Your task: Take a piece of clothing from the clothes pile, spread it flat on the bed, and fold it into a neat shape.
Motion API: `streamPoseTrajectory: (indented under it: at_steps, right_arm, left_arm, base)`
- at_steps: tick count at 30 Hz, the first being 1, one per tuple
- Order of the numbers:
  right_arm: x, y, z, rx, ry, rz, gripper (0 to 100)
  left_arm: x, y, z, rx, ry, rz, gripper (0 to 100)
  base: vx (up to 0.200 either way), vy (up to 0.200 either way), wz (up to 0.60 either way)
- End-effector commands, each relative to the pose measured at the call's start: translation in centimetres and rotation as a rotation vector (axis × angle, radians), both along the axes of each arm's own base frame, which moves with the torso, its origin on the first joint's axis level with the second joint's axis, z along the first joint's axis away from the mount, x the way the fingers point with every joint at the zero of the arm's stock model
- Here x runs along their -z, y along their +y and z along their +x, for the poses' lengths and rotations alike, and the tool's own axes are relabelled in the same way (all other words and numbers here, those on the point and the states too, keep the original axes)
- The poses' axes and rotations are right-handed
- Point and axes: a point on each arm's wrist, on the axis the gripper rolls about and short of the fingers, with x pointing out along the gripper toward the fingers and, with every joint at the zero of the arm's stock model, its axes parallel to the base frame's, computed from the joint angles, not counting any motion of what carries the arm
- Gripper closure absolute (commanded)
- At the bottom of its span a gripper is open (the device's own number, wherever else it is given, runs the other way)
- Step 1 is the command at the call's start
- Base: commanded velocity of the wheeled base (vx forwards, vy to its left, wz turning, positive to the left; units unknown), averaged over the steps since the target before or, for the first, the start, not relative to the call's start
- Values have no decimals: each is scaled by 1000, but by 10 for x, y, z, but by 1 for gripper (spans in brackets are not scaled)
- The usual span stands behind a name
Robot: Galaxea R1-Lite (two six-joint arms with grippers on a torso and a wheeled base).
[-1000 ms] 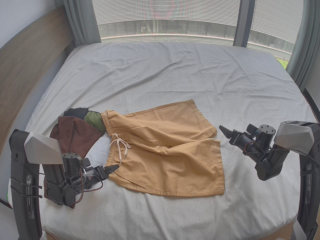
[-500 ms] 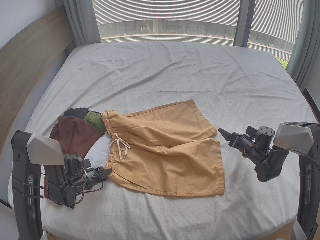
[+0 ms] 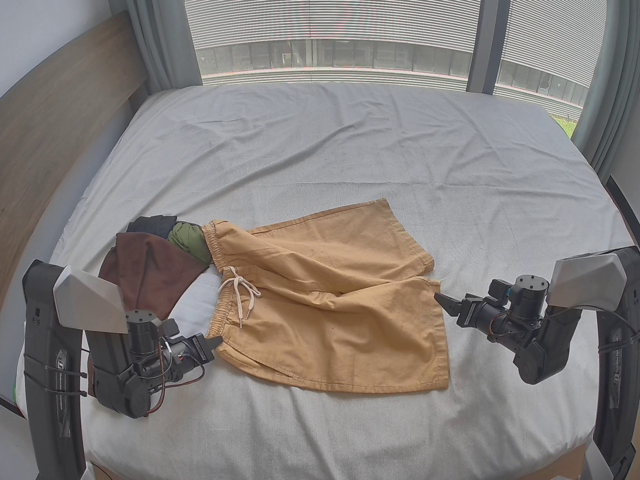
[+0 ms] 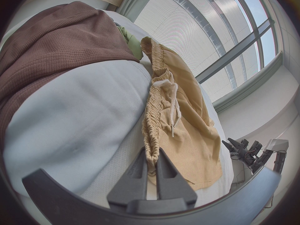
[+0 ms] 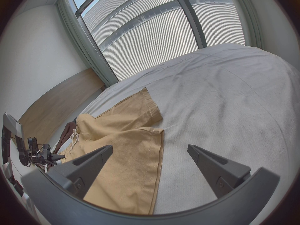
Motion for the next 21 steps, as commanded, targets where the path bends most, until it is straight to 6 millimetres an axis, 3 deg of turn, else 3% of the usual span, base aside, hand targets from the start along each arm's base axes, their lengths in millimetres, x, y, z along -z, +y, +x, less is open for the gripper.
streamPoseTrajectory:
  at_steps: [1,21]
  right_arm:
    - [4,0,-8,-6,33,-10,0]
    - [12,1,-20,-35,75,-40,0]
  left_arm:
    - [0,0,-2,1,4,1,100]
    - [-1,3,-3,-6,6,3,100]
  base:
    - [0,0,0]
    - [0,0,0]
